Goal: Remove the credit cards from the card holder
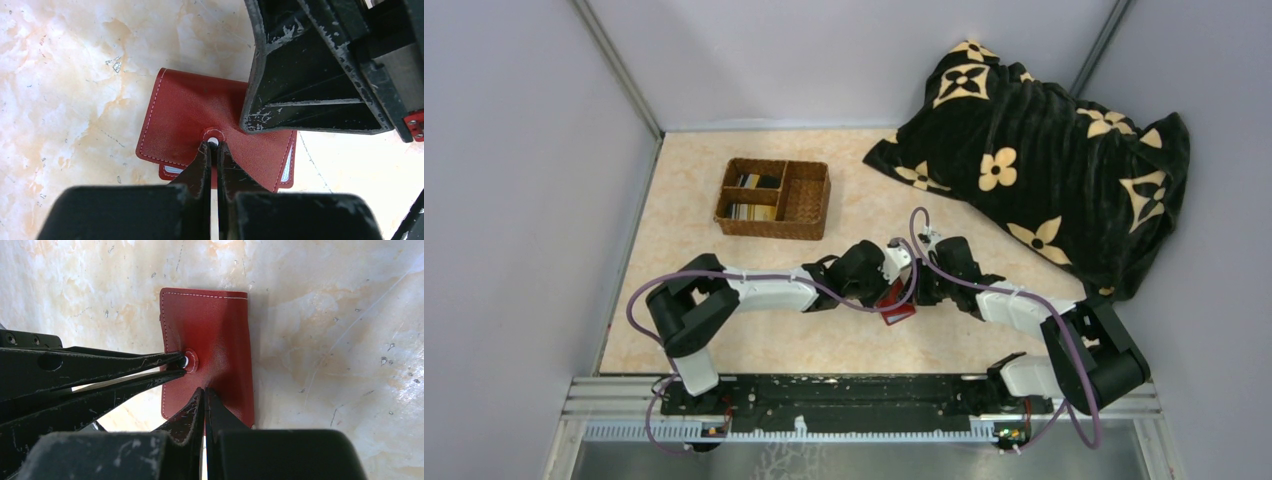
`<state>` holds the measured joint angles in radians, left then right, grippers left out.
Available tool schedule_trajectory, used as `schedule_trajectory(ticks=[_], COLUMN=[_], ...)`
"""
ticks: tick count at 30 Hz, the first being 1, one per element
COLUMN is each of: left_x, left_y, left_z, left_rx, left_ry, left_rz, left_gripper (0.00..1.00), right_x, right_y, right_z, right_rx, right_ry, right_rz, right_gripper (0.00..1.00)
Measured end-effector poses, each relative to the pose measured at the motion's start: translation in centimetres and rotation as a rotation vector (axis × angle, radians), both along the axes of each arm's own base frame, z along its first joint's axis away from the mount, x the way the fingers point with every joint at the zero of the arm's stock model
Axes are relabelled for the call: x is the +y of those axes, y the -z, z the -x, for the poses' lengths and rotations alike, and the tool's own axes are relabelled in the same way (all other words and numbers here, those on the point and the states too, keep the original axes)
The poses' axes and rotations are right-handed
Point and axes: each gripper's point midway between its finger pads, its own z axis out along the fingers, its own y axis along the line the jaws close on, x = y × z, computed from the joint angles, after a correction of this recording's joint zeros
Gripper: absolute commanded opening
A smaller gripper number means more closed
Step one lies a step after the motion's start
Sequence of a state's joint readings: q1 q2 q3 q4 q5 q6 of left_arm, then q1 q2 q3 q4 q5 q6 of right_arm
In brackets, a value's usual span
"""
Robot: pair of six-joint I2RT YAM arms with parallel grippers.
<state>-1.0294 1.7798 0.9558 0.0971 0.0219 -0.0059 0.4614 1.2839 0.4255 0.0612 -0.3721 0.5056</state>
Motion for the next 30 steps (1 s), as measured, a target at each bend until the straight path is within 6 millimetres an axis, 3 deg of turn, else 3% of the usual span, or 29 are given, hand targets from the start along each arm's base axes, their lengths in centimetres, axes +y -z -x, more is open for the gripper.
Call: schedule_trajectory(ticks=[30], left_x=[2.4], left_y=[-0.3], left_z=[-0.2], left_rx=[-0.03], left_ry=[-0.104], left_rz=[-0.002], left_gripper=[0.0], right_x=[0.0], right_y=[-0.3], right_z=[0.1], right_rx=[-0.009], right_ry=[-0.002], right_rz=[-0.008], right_gripper=[0.0])
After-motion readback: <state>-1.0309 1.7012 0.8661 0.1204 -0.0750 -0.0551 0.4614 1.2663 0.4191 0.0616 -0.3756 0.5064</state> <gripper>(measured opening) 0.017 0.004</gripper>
